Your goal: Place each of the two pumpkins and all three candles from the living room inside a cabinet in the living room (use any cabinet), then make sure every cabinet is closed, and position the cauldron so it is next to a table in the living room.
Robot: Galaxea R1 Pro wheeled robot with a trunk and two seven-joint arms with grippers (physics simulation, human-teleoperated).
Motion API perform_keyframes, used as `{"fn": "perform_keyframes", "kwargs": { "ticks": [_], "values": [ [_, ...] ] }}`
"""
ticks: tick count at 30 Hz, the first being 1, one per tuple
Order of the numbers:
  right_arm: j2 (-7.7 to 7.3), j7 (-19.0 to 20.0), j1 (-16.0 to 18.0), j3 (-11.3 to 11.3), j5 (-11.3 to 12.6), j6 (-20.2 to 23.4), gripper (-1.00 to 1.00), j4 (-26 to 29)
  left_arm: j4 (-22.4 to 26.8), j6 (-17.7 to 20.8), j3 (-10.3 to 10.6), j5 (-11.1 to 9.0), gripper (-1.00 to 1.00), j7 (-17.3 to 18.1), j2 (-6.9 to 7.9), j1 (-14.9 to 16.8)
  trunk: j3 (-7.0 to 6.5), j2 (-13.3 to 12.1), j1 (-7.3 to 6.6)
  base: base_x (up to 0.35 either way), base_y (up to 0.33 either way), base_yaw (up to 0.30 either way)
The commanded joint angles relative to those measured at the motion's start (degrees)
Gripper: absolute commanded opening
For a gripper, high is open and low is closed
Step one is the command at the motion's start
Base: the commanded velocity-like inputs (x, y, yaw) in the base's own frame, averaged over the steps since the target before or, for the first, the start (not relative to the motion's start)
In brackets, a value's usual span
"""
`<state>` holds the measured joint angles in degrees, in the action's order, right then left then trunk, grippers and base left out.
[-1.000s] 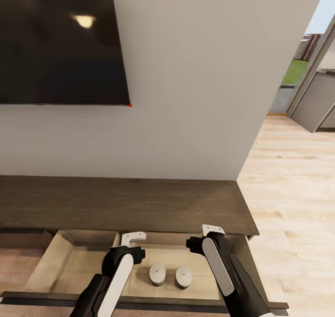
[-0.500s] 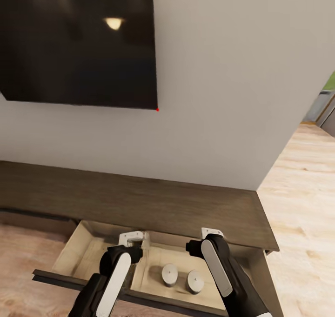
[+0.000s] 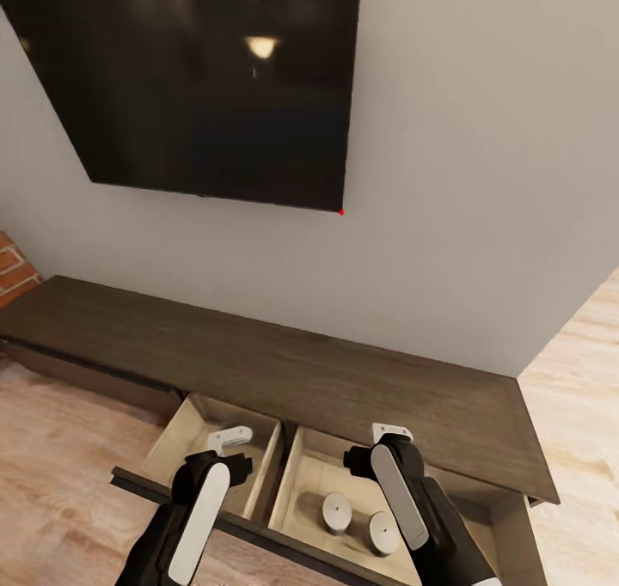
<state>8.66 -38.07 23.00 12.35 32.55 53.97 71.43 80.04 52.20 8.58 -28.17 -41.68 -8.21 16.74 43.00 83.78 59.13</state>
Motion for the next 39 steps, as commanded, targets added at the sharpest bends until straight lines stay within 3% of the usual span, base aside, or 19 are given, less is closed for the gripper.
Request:
{"fn": "perform_keyframes", "kwargs": {
  "ticks": [1,39],
  "values": [
    [0.01,-0.6,0.0,0.0,0.5,0.1,1.00,0.1,0.0,0.1,-0.1,-0.6,1.00,-0.6,0.01,0.1,-0.14,-0.4,-0.23,0.000,0.000,0.287],
    [0.04,-0.9,0.0,0.0,0.2,0.2,1.00,-0.8,-0.4,0.1,-0.8,-0.7,1.00,-0.3,0.04,0.1,-6.96,-15.6,-8.57,0.000,0.000,0.288]
  ]
}}
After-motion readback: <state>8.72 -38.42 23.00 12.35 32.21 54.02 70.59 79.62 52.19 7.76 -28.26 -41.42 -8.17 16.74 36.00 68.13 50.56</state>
